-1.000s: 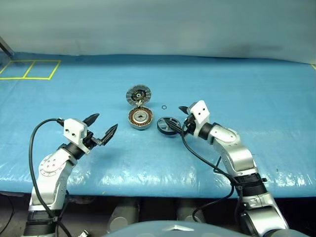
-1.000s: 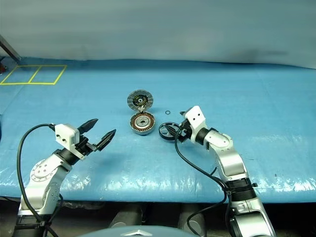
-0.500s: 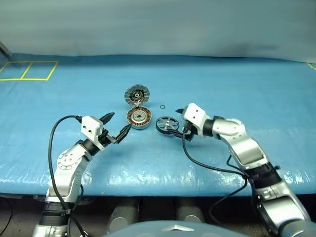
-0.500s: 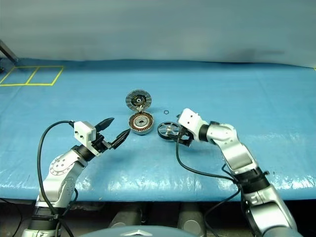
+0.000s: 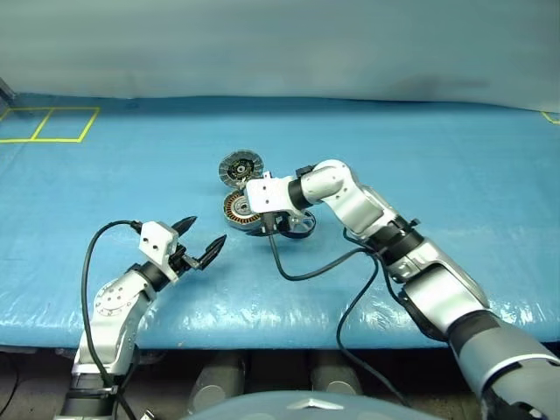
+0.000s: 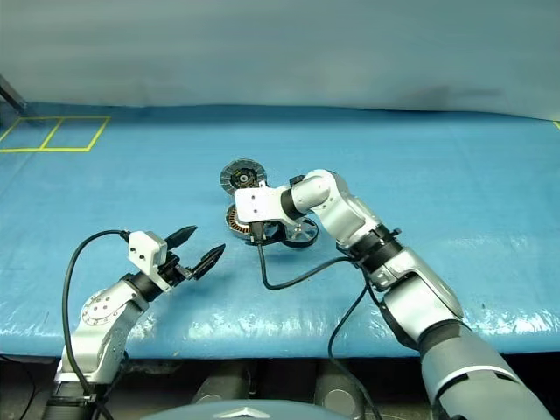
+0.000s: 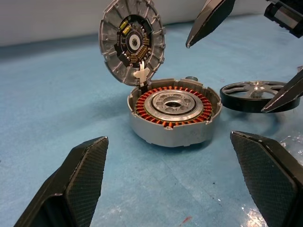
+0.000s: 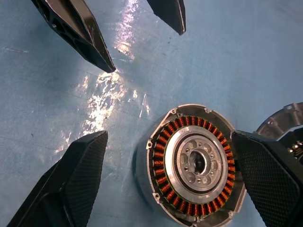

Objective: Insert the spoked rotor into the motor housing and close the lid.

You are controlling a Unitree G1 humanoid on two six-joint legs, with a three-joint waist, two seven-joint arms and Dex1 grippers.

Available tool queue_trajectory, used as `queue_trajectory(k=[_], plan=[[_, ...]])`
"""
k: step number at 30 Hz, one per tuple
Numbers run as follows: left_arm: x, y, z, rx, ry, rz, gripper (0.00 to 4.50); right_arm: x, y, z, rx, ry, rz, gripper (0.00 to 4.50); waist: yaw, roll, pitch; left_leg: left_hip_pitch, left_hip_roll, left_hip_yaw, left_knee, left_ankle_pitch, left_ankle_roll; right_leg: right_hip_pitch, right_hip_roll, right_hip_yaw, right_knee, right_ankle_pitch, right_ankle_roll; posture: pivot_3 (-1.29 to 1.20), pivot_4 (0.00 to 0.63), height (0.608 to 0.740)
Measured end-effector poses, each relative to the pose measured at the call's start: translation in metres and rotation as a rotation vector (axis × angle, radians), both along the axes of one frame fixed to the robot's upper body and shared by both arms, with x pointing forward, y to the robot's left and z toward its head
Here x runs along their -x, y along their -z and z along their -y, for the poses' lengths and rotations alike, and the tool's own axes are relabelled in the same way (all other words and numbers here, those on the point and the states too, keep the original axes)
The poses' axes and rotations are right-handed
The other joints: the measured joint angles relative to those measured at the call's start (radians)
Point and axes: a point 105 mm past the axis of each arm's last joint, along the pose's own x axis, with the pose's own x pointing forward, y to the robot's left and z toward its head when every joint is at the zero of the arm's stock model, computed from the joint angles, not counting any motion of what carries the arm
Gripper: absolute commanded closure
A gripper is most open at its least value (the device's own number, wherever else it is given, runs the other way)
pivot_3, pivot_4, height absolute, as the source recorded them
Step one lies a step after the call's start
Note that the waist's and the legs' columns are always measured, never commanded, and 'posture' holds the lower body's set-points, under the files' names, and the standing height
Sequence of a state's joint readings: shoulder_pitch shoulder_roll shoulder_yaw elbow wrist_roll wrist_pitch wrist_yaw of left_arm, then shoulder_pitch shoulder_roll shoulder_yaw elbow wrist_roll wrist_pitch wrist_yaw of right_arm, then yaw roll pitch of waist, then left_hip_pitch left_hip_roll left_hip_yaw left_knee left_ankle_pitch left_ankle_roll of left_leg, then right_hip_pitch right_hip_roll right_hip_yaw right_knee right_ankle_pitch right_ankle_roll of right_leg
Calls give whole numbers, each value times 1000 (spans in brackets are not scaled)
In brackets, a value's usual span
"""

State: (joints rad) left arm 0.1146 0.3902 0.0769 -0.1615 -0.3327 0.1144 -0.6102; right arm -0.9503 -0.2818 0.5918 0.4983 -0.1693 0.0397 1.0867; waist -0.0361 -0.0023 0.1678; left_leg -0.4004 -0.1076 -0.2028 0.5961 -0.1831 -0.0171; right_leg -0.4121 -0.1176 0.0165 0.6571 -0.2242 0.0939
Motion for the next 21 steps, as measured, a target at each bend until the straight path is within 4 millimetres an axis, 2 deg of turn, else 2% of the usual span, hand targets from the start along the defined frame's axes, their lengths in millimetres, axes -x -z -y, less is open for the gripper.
queue_trajectory(k=[12, 20, 21], plan=[[9, 0, -11, -6, -69, 6, 0, -11, 31, -5, 14, 44, -104, 61, -6, 0, 0, 4, 17, 3, 0, -1, -10, -1, 18, 3, 1, 2, -7, 0, 150, 740], [10, -2, -12, -10, -82, 14, 0, -15, 35, -14, -13, 61, -124, 61, -13, 0, 0, 7, 25, 5, 0, 0, -14, -2, 26, 3, 2, 5, -14, 0, 150, 740], [10, -3, -12, -10, -84, 16, 0, -15, 35, -14, -15, 64, -128, 231, -15, 0, 0, 7, 26, 6, 0, 0, -14, -2, 26, 3, 2, 5, -14, 0, 150, 740]])
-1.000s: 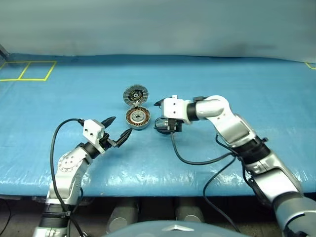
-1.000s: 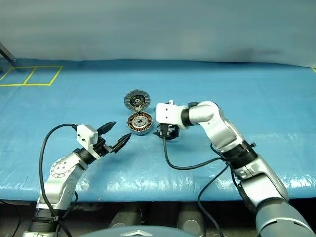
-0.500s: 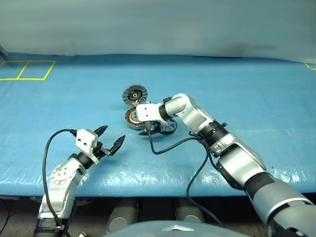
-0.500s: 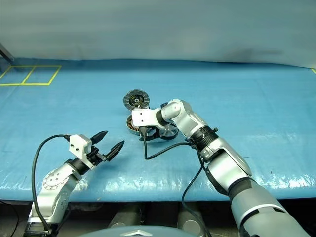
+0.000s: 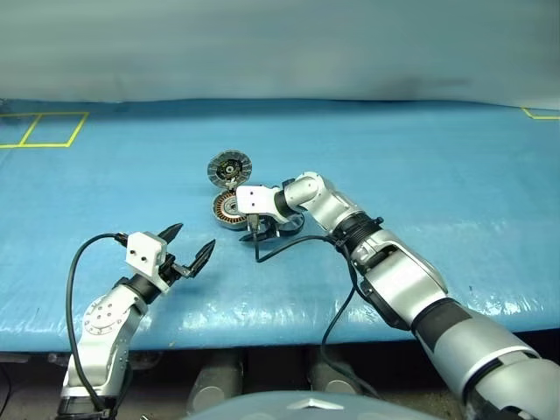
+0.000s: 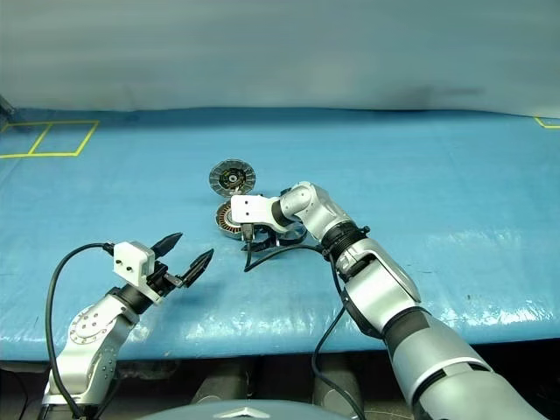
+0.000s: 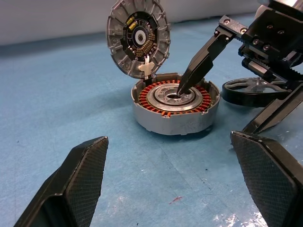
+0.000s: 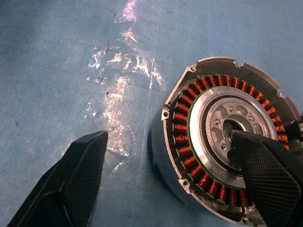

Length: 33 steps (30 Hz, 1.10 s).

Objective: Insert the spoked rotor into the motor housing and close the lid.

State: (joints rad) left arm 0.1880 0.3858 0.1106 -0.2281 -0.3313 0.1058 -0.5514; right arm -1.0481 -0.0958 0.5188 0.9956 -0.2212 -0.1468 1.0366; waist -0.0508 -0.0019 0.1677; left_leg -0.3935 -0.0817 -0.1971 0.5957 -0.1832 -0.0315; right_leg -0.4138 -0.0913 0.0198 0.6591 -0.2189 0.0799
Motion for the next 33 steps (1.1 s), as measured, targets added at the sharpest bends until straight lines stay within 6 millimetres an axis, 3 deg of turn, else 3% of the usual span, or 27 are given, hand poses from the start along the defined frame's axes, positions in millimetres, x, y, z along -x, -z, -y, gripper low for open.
queue_trajectory(k=[2, 7, 14, 16, 19, 28, 33], plan=[[0, -1, 0, -1, -3, 4, 0, 0, 0, -3, -6, 4, 0, 610, -4, 0, 0, 0, 2, 0, 0, 0, -1, 0, 2, 0, 0, 0, -1, 0, 150, 740], [1, -1, 0, -3, -4, 4, 0, -1, -1, -3, -2, -8, 19, 2131, -7, 0, 0, 0, 3, 0, 0, 0, -2, 0, 3, 0, 0, 0, -2, 0, 150, 740], [0, -2, 0, -8, -3, 8, 0, 2, 0, -3, 4, -32, 43, 2131, -9, 1, -1, 1, 3, 1, 0, -1, -2, 0, 3, 0, 0, 0, -2, 0, 150, 740], [-1, -3, 0, -9, -1, 12, 0, 4, 0, -3, -5, -39, 45, 2557, -9, 0, -1, 1, 3, 1, 0, -1, -3, 0, 3, 0, 0, 0, -2, 0, 150, 740], [-1, -4, 0, -12, 1, 14, 0, 10, 1, -5, -51, -37, 31, 2586, -11, 1, -1, 1, 4, 1, -1, -1, -3, 0, 4, 1, 0, 0, -2, 0, 150, 740], [4, -1, -7, -21, -2, -2, 0, 60, 8, -2, -205, -30, -174, 2586, -9, 1, -2, 1, 5, 1, -1, -2, -3, -1, 5, 1, 0, -1, -3, 0, 150, 740], [5, -4, -15, -28, -9, 1, 0, 75, 11, 0, -233, 24, -245, 2586, -6, 1, -2, 0, 5, 1, 1, -2, -4, -1, 5, 1, 0, -3, -7, 0, 150, 740]])
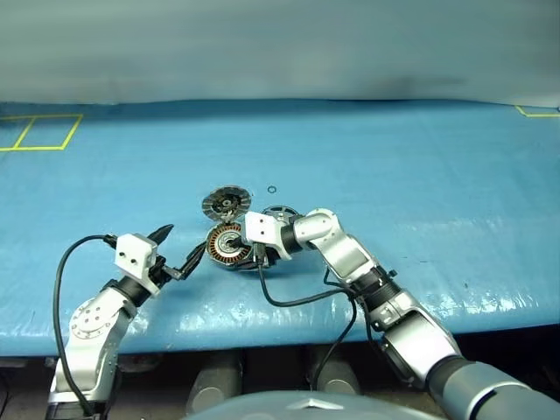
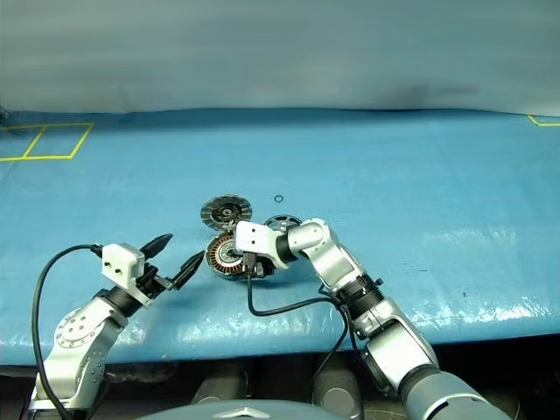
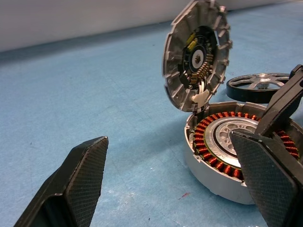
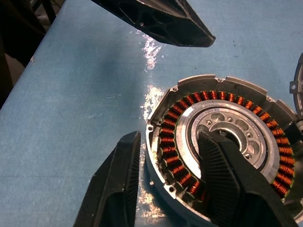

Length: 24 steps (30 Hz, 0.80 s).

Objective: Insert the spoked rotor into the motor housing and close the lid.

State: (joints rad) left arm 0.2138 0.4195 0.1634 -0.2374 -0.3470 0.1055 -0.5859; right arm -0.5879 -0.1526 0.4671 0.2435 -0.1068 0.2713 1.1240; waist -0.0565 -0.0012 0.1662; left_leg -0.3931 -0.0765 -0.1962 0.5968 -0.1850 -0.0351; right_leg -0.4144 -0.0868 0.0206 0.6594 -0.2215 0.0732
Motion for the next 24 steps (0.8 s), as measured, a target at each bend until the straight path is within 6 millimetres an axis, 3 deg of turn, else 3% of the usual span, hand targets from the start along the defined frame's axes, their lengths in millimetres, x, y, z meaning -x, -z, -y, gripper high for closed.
queue_trajectory(k=[4, 7, 10, 12, 15, 19, 24], plan=[[0, -3, -4, -1, -7, 7, 0, 1, 0, -3, -8, 49, -15, 2586, 0, -1, 0, 0, 0, 0, 0, 0, 0, 0, 0, 0, 0, -1, -1, 0, 150, 740], [0, -3, -5, -2, -7, 7, 0, 0, 1, -7, -24, 82, -18, 1977, 1, -1, 0, 0, 0, 0, 0, 0, 0, 0, 0, 0, 0, -1, -1, 0, 150, 740], [0, -3, -4, -1, -6, 8, 0, 2, -2, -9, -60, 109, -40, 1029, 5, -1, 0, 0, 0, 0, 0, 0, 0, 0, 0, 0, 0, -1, -1, 0, 150, 740], [0, -3, -4, -1, -5, 7, 0, 5, -12, -9, -135, 124, -72, 1029, 8, -1, 0, -1, 0, 0, 0, 0, 0, -1, 0, 0, 0, -1, -1, 0, 150, 740], [0, -3, -3, 1, 0, 7, 0, 7, -46, -10, -285, 134, -82, 1029, 9, -1, 0, -1, 0, 0, 0, 0, 0, -1, 0, 0, 0, -1, -1, 0, 150, 740], [-1, -4, -2, 2, 7, 12, 0, 4, -79, 7, -395, 169, -54, 1029, 19, -1, 0, -1, 0, 0, 0, 0, 0, 0, 0, 0, -1, -1, -2, 0, 150, 740], [-3, -5, 1, 4, 19, 18, 0, -33, -77, 49, -315, 406, 79, 1029, 26, -1, 0, -1, 0, 1, 0, 0, 0, 0, -1, -1, -1, -1, -2, 0, 150, 740]])
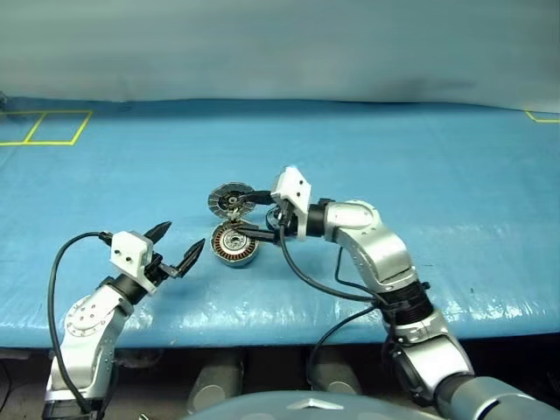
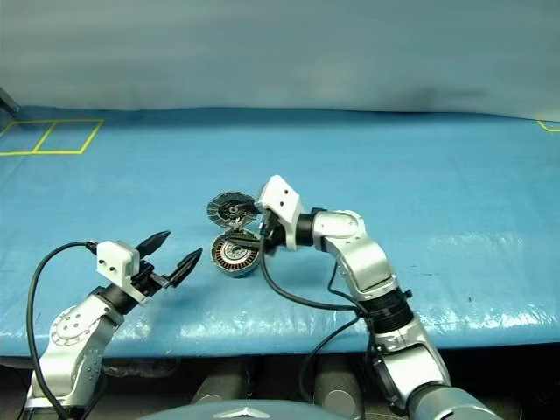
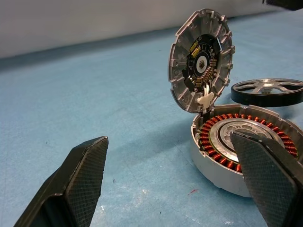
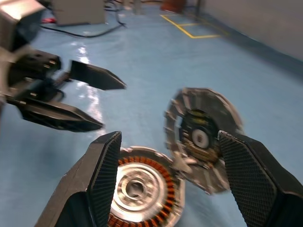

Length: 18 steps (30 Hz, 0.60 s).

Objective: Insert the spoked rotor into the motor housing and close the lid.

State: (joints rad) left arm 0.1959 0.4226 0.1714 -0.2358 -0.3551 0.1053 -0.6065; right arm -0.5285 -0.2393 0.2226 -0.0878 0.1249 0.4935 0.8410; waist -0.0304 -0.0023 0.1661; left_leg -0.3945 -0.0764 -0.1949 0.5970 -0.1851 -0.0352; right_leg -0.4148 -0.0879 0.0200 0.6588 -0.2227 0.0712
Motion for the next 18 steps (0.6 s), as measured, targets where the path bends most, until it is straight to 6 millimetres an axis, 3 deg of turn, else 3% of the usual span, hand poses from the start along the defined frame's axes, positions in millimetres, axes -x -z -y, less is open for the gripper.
queue_trajectory(k=[5, 9, 12, 18], plan=[[-4, -2, 8, 6, 31, 10, 0, -56, -21, 30, -38, 302, 69, 1029, -11, 0, 0, 1, 1, 2, -1, 0, 0, -1, 1, 0, 0, 0, 0, 0, 150, 740], [-8, -2, 10, 8, 38, 12, 0, -96, -13, 30, -17, 411, 29, 1029, -15, 0, 0, 1, 1, 2, -1, 0, 0, -1, 1, 0, 0, 1, 0, 0, 150, 740], [-10, -3, 11, 9, 42, 13, 0, -109, 8, 20, 30, 402, -40, 1029, -18, 0, 0, 0, 1, 2, -2, 0, 1, -1, 1, 0, -2, 6, 0, 0, 150, 740], [-7, 0, 8, 6, 33, 0, 0, -109, 51, 8, 160, 373, -128, 1029, -28, 0, 0, 0, 1, 2, -4, -1, 1, -1, 1, 1, -2, 7, -1, 0, 150, 740]])
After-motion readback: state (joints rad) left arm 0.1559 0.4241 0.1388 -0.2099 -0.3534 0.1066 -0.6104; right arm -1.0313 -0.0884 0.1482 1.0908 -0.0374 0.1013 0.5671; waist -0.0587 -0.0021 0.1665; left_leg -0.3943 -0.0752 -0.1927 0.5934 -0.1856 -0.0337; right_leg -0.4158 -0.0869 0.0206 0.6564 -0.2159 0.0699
